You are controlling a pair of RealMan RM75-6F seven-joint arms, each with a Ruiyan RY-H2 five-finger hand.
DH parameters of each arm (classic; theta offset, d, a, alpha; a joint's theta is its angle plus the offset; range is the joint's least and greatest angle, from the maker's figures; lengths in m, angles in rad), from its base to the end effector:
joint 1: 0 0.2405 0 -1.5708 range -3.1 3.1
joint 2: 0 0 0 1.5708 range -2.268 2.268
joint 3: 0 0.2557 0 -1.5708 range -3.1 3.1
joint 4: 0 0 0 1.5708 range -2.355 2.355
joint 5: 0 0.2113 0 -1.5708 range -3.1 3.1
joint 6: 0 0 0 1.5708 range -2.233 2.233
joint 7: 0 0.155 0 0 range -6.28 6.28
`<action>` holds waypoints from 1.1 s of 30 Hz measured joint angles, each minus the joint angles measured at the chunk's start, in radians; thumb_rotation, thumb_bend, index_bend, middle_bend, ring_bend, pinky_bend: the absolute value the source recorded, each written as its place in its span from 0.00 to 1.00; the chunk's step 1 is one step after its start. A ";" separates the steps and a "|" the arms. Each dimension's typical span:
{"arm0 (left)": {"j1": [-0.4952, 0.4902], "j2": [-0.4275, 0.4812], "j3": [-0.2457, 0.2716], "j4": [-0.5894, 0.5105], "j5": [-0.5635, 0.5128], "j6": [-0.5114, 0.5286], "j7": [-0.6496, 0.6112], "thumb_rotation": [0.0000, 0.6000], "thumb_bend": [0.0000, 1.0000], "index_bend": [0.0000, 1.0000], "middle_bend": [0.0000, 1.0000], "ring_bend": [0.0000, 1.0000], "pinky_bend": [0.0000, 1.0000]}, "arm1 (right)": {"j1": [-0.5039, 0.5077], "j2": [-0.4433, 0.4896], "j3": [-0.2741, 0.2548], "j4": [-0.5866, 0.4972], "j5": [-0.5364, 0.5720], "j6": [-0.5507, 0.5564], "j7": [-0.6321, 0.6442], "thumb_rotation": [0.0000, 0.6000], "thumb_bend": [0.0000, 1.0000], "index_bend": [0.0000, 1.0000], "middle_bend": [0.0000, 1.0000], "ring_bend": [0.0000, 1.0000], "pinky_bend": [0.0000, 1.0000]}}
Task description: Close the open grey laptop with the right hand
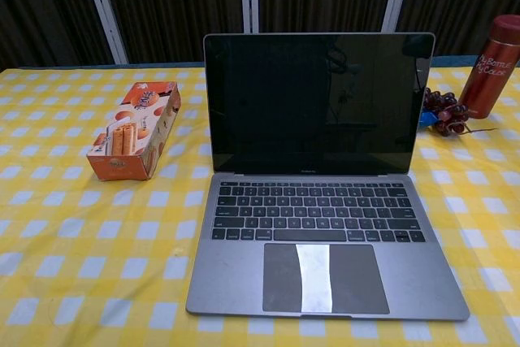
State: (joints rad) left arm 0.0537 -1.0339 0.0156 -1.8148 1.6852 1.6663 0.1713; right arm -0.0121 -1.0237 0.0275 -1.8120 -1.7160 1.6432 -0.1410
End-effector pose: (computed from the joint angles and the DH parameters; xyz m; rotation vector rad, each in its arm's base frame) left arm -0.2685 0.1361 0.1760 -1.3923 -0.7923 -0.9360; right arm -0.2570 -0.1550 0.1796 1.4299 -0.7451 1.0148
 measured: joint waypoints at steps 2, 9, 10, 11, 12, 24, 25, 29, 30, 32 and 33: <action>0.001 0.000 -0.001 0.000 -0.001 0.001 0.000 1.00 0.00 0.00 0.00 0.00 0.00 | 0.000 -0.001 0.000 0.001 0.000 -0.002 -0.001 1.00 0.00 0.00 0.00 0.00 0.00; -0.001 -0.004 -0.003 0.001 -0.011 -0.006 0.011 1.00 0.00 0.00 0.00 0.00 0.00 | 0.017 -0.003 0.007 0.001 0.021 -0.033 0.003 1.00 0.00 0.00 0.00 0.00 0.00; -0.001 -0.006 -0.004 0.001 -0.011 -0.006 0.014 1.00 0.00 0.00 0.00 0.00 0.00 | 0.022 -0.002 0.010 0.000 0.025 -0.040 0.004 1.00 0.01 0.00 0.00 0.00 0.00; -0.001 -0.008 -0.005 0.003 -0.012 -0.006 0.021 1.00 0.00 0.00 0.00 0.00 0.00 | 0.029 0.000 0.014 0.000 0.030 -0.050 0.005 1.00 0.03 0.00 0.00 0.00 0.00; -0.002 -0.011 -0.006 0.003 -0.013 -0.008 0.026 1.00 0.00 0.00 0.00 0.00 0.00 | 0.041 0.006 0.020 -0.002 0.036 -0.068 0.006 1.00 0.10 0.00 0.00 0.00 0.00; -0.029 -0.038 -0.029 0.013 -0.085 -0.069 0.067 1.00 0.00 0.00 0.00 0.00 0.00 | 0.352 0.145 0.146 -0.079 0.153 -0.504 0.206 1.00 1.00 0.00 0.00 0.00 0.00; -0.031 -0.040 -0.031 0.015 -0.092 -0.075 0.070 1.00 0.00 0.00 0.00 0.00 0.00 | 0.382 0.152 0.159 -0.081 0.168 -0.542 0.228 1.00 1.00 0.00 0.00 0.00 0.00; -0.043 -0.050 -0.039 0.026 -0.124 -0.100 0.078 1.00 0.00 0.00 0.00 0.00 0.00 | 0.508 0.164 0.214 -0.079 0.266 -0.691 0.284 1.00 1.00 0.02 0.01 0.00 0.00; -0.046 -0.053 -0.042 0.029 -0.131 -0.105 0.079 1.00 0.00 0.00 0.00 0.00 0.00 | 0.542 0.164 0.229 -0.077 0.301 -0.728 0.292 1.00 1.00 0.02 0.01 0.00 0.00; -0.049 -0.056 -0.045 0.031 -0.138 -0.110 0.079 1.00 0.00 0.00 0.00 0.00 0.00 | 0.585 0.162 0.247 -0.073 0.351 -0.777 0.299 1.00 1.00 0.03 0.02 0.00 0.00; -0.051 -0.057 -0.047 0.033 -0.144 -0.114 0.080 1.00 0.00 0.00 0.00 0.00 0.00 | 0.610 0.159 0.257 -0.069 0.383 -0.807 0.301 1.00 1.00 0.03 0.03 0.00 0.00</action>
State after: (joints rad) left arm 0.0022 -1.0911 -0.0310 -1.7819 1.5414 1.5524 0.2515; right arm 0.5975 -0.8651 0.2841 -1.8808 -1.3333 0.8360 0.1602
